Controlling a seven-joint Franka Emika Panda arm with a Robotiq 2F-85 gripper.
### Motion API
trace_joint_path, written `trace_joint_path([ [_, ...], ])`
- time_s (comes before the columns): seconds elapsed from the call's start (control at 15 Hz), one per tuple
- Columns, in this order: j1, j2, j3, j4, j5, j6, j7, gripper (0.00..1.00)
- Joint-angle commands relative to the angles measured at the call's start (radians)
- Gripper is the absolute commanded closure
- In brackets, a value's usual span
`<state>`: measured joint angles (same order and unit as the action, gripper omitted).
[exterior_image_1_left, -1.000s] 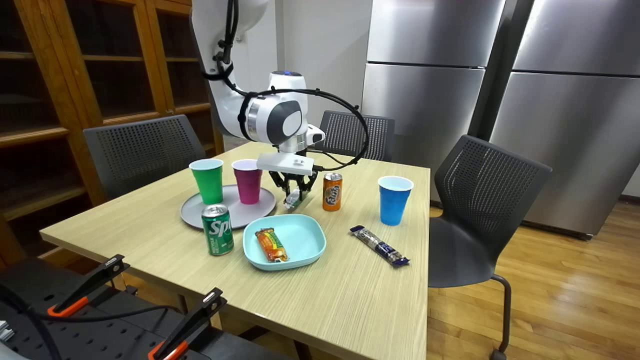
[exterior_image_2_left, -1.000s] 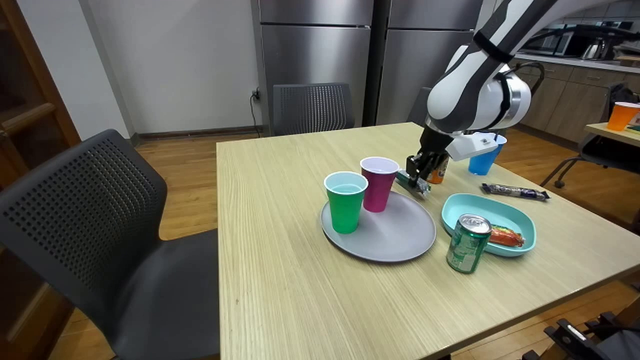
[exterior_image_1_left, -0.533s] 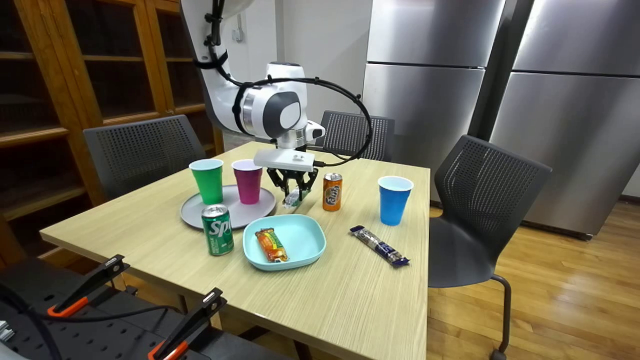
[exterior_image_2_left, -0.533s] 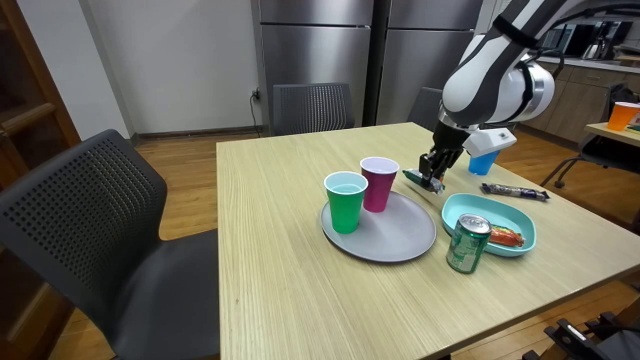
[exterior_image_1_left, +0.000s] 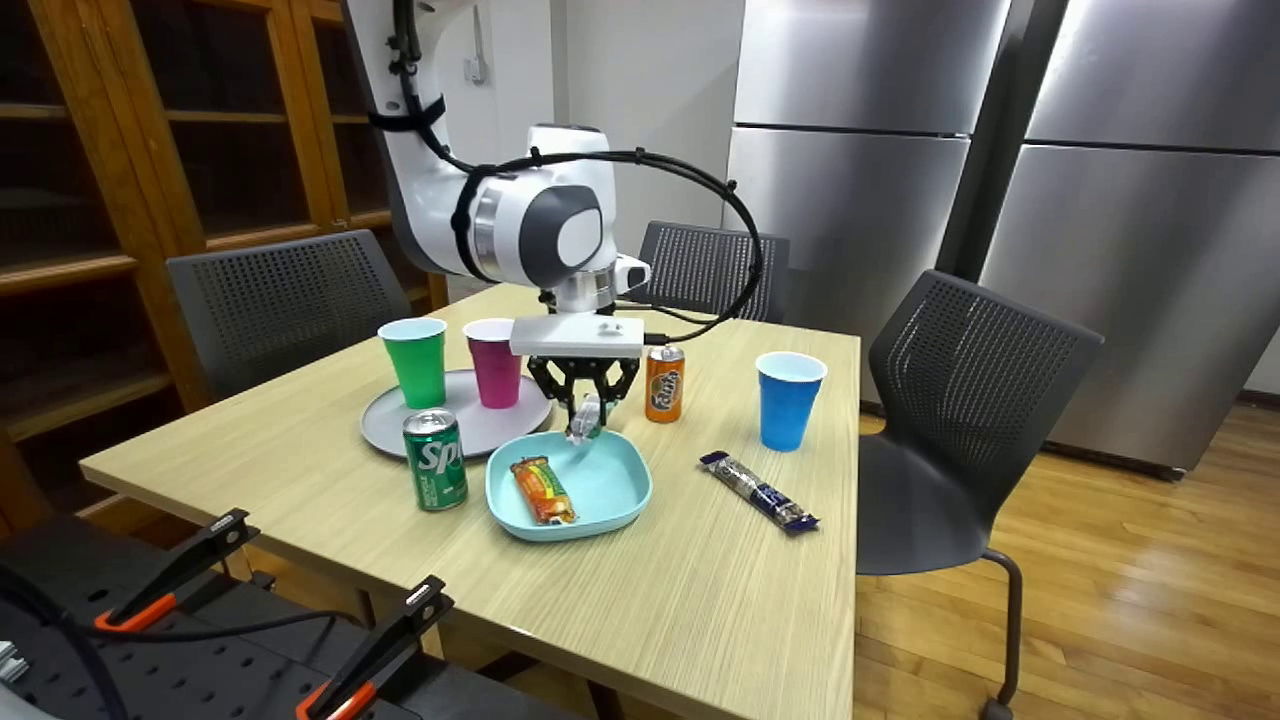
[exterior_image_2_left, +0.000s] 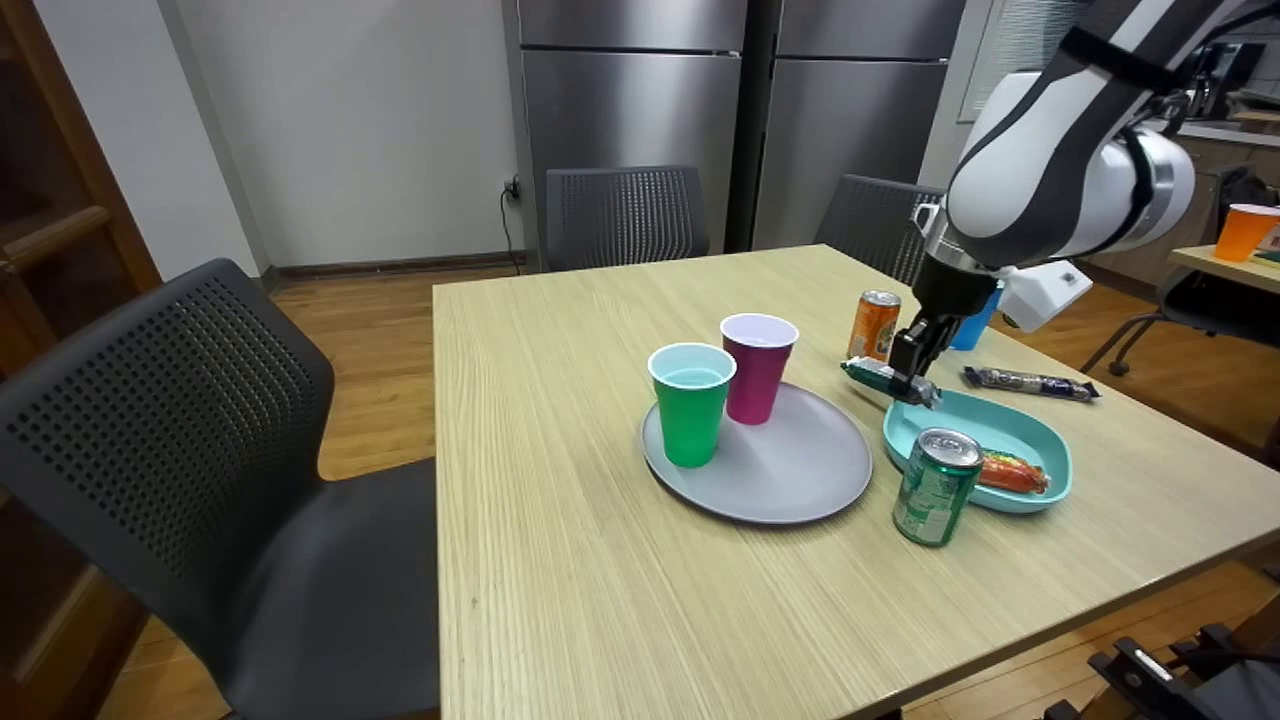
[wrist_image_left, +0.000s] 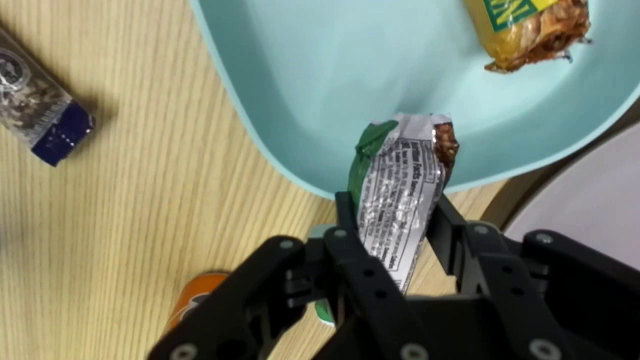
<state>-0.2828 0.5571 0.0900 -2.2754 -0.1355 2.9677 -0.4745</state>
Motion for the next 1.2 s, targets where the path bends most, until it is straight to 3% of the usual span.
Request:
trace_joint_path([
  [0.0, -0.113, -0.064, 0.071, -0.103, -0.024, 0.052, -0.11, 0.86],
  [0.33, -0.241, -0.071, 0.148, -0.17, -0.06, 0.108, -0.238, 0.86],
  [0.73, -0.46, -0.075, 0.321, -0.21, -0.046, 0.068, -0.407, 0.86],
  [1.0, -0.545, -0.1, 0.371, -0.227, -0.041, 0.047, -0.47, 0.86],
  [1.13, -0.554, -0.114, 0.37, -0.232, -0.04, 0.04, -0.484, 0.86],
])
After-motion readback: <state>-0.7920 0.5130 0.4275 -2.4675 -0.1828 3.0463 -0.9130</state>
